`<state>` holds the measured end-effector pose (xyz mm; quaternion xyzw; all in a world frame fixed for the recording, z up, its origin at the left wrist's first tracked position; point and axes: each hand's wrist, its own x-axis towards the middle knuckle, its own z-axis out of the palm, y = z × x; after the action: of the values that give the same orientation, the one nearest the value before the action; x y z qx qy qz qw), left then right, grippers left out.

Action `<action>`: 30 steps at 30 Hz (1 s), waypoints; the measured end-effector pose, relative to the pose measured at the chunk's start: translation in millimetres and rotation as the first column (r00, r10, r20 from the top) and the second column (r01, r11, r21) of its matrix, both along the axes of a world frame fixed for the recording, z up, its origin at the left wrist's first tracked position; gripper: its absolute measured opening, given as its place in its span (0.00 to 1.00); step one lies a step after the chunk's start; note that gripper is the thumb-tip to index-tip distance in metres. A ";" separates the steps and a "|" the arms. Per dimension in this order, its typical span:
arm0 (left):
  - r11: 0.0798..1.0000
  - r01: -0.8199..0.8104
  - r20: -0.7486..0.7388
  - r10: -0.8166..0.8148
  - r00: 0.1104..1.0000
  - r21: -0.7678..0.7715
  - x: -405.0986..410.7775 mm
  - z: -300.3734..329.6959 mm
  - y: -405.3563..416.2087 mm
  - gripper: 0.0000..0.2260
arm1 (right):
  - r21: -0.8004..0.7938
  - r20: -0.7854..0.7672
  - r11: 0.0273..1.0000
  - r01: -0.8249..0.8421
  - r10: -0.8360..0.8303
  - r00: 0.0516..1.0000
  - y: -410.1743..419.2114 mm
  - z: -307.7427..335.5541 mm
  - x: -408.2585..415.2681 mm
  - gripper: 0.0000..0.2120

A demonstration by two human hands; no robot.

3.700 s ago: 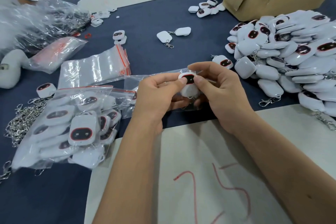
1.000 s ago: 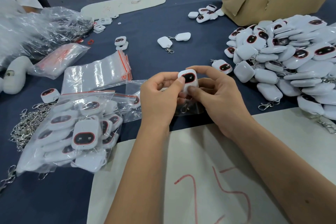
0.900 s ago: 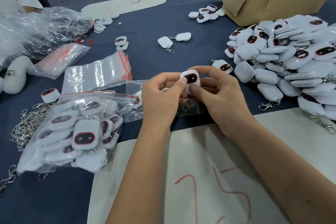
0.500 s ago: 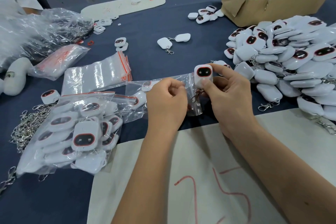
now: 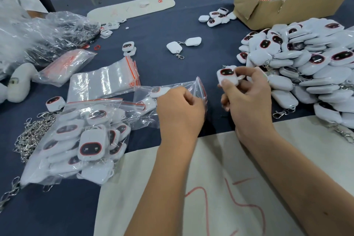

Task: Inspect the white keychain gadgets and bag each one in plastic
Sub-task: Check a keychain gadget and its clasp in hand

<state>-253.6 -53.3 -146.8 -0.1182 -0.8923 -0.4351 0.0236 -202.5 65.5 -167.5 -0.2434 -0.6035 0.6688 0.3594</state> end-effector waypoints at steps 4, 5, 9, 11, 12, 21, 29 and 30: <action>0.994 0.038 0.118 -0.050 0.992 0.104 -6.8 0.7 -6.3 0.09 | 0.160 0.065 0.983 -0.090 0.081 0.995 -7.6 4.5 1.5 0.08; 0.992 0.039 0.122 -0.053 0.991 0.118 -7.5 0.0 -6.8 0.09 | 0.220 0.088 0.971 -0.097 0.079 0.993 -9.4 5.7 2.2 0.08; 0.993 -0.002 -0.030 0.005 1.000 0.116 -3.5 -0.2 -4.2 0.08 | 0.432 0.175 0.896 -0.100 0.025 0.984 -14.9 9.3 5.8 0.05; 0.993 -0.025 -0.143 0.041 0.989 0.114 -1.7 1.2 -3.0 0.09 | 0.494 0.202 0.861 -0.119 0.020 0.979 -16.5 11.1 7.0 0.05; 0.992 -0.024 -0.189 0.047 0.981 0.122 -1.3 1.9 -2.7 0.08 | 0.530 0.221 0.836 -0.143 0.027 0.975 -17.3 11.6 7.2 0.06; 0.994 0.073 -0.070 -0.079 0.994 -0.078 -4.9 -4.2 -3.5 0.06 | 0.581 0.018 0.798 0.160 -0.209 0.978 -13.8 14.5 9.6 0.09; 0.981 0.033 -0.050 -0.024 0.998 0.192 -0.9 -2.2 -3.5 0.06 | 0.592 0.209 0.800 -0.102 -0.030 0.977 -13.1 8.8 6.7 0.06; 0.976 0.035 -0.070 -0.020 0.997 0.213 0.1 -1.3 -3.0 0.07 | 0.594 0.229 0.795 -0.128 -0.015 0.973 -12.3 8.4 6.5 0.06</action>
<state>-253.5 -56.3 -148.2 -0.1420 -0.8373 -0.5246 0.0602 -196.0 53.2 -159.1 -0.1707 -0.8285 0.4203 0.3284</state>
